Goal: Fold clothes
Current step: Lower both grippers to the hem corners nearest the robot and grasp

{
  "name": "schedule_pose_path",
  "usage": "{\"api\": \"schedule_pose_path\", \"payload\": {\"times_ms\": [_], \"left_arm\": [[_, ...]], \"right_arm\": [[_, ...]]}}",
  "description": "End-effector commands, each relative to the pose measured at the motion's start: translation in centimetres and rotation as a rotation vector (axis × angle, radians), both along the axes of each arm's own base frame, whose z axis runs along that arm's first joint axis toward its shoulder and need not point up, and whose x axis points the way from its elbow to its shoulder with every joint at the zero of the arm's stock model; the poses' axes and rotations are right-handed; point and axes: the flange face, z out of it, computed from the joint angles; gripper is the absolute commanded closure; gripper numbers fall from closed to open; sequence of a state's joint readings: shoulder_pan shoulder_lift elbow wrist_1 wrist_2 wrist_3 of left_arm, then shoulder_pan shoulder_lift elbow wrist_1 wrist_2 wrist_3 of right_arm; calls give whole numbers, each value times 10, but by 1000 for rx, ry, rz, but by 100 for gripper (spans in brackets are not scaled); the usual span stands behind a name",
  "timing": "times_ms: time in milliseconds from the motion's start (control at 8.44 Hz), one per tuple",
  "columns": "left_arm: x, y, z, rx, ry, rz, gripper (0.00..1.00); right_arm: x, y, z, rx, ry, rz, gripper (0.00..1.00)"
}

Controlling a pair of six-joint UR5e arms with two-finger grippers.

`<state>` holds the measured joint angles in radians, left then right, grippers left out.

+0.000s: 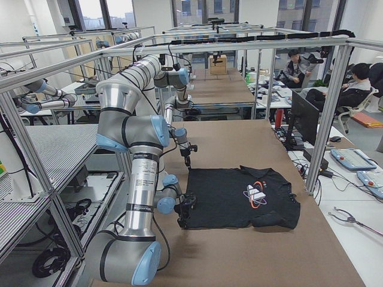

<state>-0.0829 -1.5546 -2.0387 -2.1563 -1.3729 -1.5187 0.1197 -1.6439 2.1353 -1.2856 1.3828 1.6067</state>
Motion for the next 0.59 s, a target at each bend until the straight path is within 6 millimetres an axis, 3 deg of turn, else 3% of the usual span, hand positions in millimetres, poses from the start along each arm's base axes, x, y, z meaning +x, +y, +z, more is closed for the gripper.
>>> {"api": "schedule_pose_path", "payload": {"times_ms": [0,474], "left_arm": [[1,0,-1,0,3,0,100],[1,0,-1,0,3,0,100]], "right_arm": [[-2,5,1,0,0,-10,51],[-4,10,0,1,0,-21,52]]}}
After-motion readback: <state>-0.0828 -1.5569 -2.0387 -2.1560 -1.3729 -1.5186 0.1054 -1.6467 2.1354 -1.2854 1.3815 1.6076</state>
